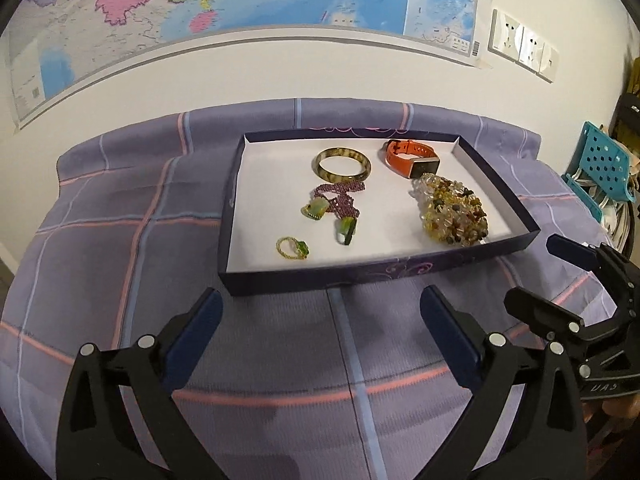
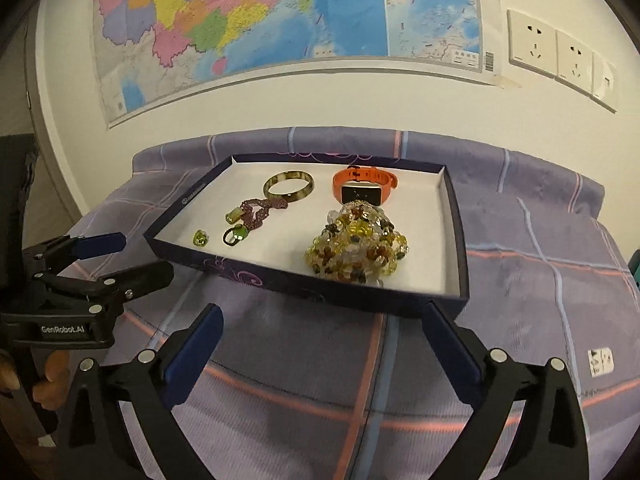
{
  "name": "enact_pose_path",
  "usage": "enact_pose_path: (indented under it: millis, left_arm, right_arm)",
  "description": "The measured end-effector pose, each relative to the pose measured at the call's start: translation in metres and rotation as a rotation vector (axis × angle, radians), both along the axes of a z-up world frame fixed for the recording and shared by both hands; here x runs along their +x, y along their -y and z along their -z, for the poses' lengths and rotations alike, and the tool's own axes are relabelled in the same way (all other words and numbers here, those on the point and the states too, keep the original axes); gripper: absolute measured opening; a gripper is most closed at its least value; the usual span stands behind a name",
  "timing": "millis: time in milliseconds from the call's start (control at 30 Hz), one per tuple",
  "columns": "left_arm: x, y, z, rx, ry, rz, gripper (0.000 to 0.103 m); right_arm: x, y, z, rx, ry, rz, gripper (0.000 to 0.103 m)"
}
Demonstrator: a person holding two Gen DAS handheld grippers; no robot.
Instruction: Organize jewelry
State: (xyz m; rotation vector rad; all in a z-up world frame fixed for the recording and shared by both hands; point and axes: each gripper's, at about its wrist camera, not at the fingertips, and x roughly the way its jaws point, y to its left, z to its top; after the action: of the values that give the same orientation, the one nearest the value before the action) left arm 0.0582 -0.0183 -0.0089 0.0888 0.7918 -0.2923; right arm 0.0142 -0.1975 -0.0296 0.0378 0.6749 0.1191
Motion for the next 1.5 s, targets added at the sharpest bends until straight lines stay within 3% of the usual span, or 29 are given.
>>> enact_pose_path:
  millis: [267, 1500]
  left_arm:
    - [-0.011, -0.003, -0.002, 0.010, 0.016, -0.044, 0.097]
    - [-0.025, -0.003, -0.004, 0.029, 0.032, -0.052, 0.097]
  right_arm:
    - [-0.010, -0.002, 0.001, -0.003, 0.000, 0.011, 0.096]
    - [-0.019, -0.009, 0.005, -0.002, -0.005, 0.008, 0.096]
